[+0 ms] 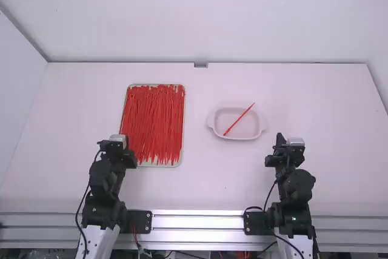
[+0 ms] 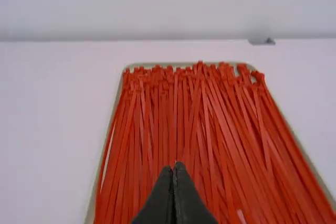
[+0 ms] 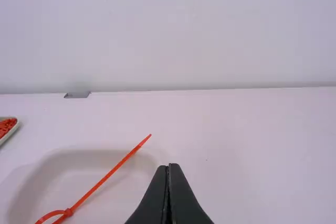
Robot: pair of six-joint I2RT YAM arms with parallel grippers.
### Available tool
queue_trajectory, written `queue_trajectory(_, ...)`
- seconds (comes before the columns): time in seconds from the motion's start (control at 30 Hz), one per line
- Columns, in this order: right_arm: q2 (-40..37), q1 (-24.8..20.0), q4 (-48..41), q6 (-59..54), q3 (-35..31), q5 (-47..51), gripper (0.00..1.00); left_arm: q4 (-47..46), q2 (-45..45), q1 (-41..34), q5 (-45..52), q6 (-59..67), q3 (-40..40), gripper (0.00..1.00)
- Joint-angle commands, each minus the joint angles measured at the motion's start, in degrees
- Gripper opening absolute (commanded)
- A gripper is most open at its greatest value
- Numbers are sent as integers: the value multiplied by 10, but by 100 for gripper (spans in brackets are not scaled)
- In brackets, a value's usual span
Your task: Fasten the cable tie
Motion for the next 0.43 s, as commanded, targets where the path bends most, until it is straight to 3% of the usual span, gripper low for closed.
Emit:
queue_trajectory(0.0,-5,1,-4,0,-6,1,0,-3,-20,0,-1,1,-6,0)
queue_trajectory(0.4,-5,1,-4,0,-6,1,0,-3,-81,0,-1,1,-6,0)
